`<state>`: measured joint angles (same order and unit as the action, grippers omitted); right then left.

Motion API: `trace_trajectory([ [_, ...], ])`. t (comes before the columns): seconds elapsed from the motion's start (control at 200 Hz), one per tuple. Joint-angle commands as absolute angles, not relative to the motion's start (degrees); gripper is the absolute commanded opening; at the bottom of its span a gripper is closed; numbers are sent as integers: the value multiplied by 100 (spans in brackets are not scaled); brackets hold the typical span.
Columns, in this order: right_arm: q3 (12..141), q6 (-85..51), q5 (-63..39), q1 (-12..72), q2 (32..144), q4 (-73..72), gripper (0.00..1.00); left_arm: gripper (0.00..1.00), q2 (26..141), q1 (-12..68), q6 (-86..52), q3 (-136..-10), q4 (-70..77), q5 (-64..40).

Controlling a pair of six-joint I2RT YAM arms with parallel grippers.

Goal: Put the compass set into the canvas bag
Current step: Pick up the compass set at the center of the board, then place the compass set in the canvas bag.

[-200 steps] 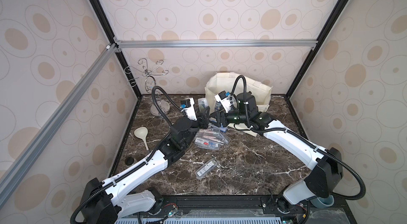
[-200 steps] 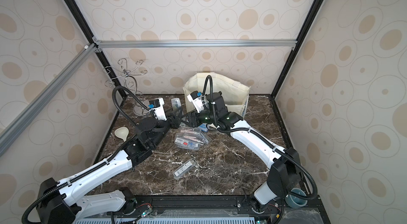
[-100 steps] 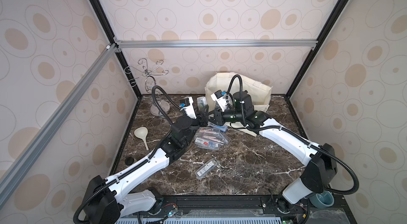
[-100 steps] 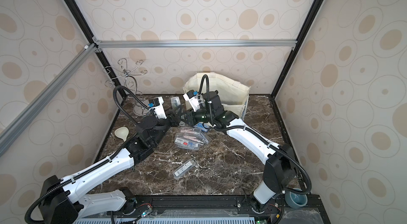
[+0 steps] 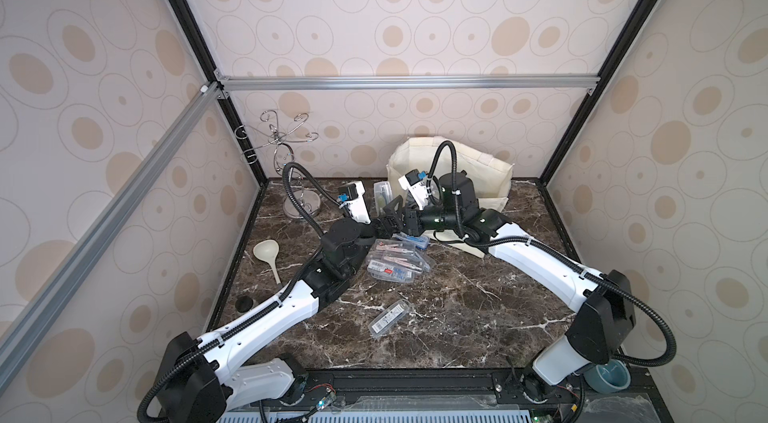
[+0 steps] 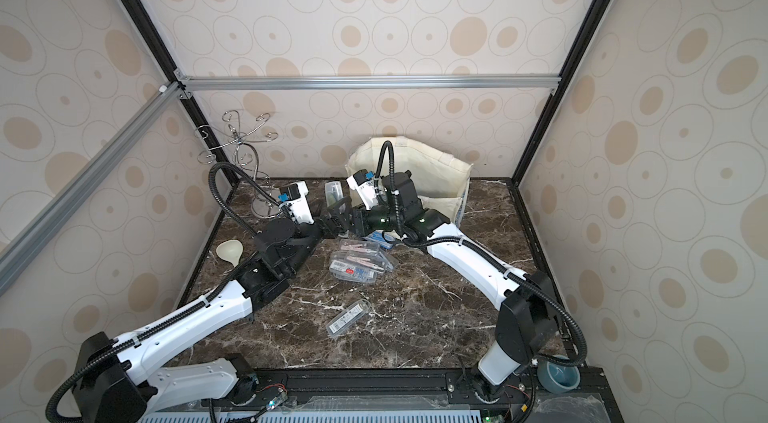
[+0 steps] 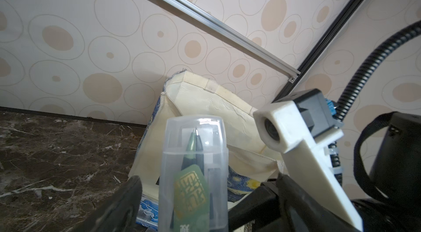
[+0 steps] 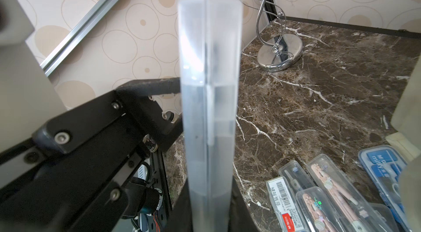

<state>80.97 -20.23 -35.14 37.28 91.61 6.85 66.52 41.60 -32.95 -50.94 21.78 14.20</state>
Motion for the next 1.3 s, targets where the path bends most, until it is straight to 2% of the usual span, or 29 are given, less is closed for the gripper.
trace_trajectory([
  [0.0, 8454, -1874, -3188, 3759, 9162, 837, 17, 97, 6377, 4122, -3085, -5203, 2305, 1372],
  [0.39, 10462, -1024, -1977, 3609, 9731, 2934, 17, 97, 5389, 4122, -2429, -4620, 1663, 1473],
  [0.735, 11880, -669, -1432, 2616, 10382, 4077, 17, 100, 5501, 4128, -2417, -4341, 819, 1513],
  [1.291, 11183, -224, -1393, 1293, 10988, 4721, 15, 100, 6698, 4122, -2576, -4261, 737, 1119],
])
